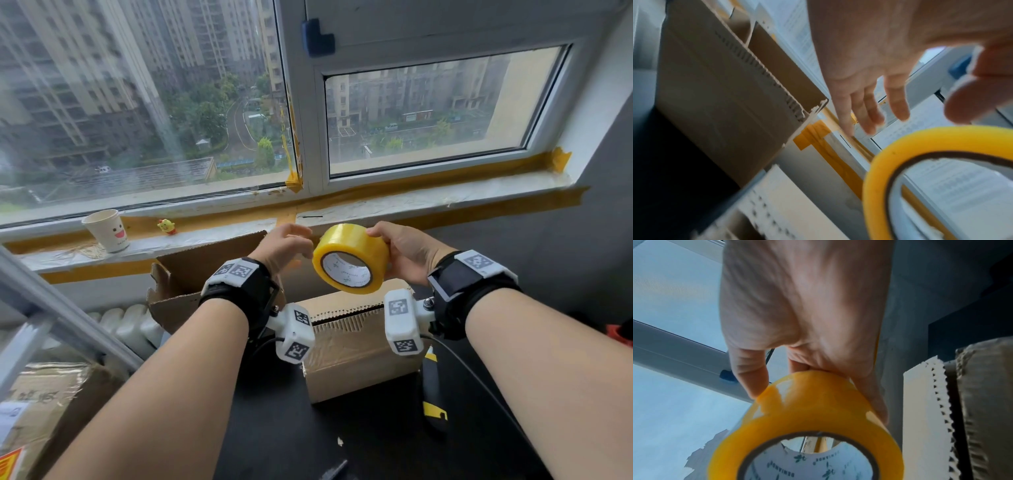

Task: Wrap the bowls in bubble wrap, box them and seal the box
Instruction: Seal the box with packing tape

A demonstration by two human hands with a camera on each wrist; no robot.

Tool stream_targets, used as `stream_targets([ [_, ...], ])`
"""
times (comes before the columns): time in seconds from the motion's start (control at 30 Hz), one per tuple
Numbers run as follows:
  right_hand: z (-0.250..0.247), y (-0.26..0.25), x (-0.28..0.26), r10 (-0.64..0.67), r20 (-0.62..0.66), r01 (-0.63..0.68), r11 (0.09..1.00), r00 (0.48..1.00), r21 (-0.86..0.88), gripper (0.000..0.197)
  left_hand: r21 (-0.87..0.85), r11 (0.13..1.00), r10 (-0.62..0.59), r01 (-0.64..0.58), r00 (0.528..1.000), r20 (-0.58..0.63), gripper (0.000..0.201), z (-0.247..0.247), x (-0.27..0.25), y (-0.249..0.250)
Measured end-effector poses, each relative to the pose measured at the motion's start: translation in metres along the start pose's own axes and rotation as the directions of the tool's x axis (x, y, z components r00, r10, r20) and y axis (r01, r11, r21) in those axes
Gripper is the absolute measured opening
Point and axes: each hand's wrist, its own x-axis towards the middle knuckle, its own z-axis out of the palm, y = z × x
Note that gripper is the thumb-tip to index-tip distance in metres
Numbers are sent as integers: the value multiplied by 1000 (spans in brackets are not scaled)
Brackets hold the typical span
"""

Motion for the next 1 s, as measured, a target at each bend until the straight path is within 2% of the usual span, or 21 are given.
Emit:
stream_targets([
  [0.07,-3,2,0,2,1,-2,1000,1000,3,37,103,993,62,-52,993,-99,15,-1,2,-2],
  [0.1,-4,3,0,6,3,-6,1000,1000,7,32,155,986,82,-64,990,-112,6,1,3,-2],
  [0.23,-2,3,1,11,-17,-11,999,1000,31,22,149,987,70,-57,994,-84,16,10,4,-2],
  [0.37,-5,2,4,-12,-109,21,996,994,87,49,56,997,63,-60,997,-46,12,9,2,-2],
  [0.5,-9,2,6,-17,-142,36,991,990,132,62,-90,993,72,-75,996,-45,12,5,1,0],
  [0.6,-10,2,7,-17,-167,43,988,986,151,75,-216,976,8,-10,1000,-8,19,2,3,0],
  [0.67,-11,2,7,-24,-166,54,982,986,182,71,-243,968,-49,57,998,38,22,0,5,-2],
  [0.73,-12,3,8,-28,-185,65,979,982,194,64,-159,980,-106,120,990,90,19,-1,7,-8],
  [0.83,-14,5,11,-16,-209,53,984,978,169,80,144,969,-219,199,966,141,13,0,4,-25],
  [0.87,-15,8,13,-11,-209,48,984,978,173,79,221,950,-258,220,953,160,15,2,3,-33],
  [0.93,-17,15,15,4,-191,32,982,982,186,57,316,918,-310,241,932,189,19,9,1,-50],
  [1.0,-20,26,19,45,-171,-11,980,984,196,36,396,885,-330,245,929,164,22,18,1,-66],
])
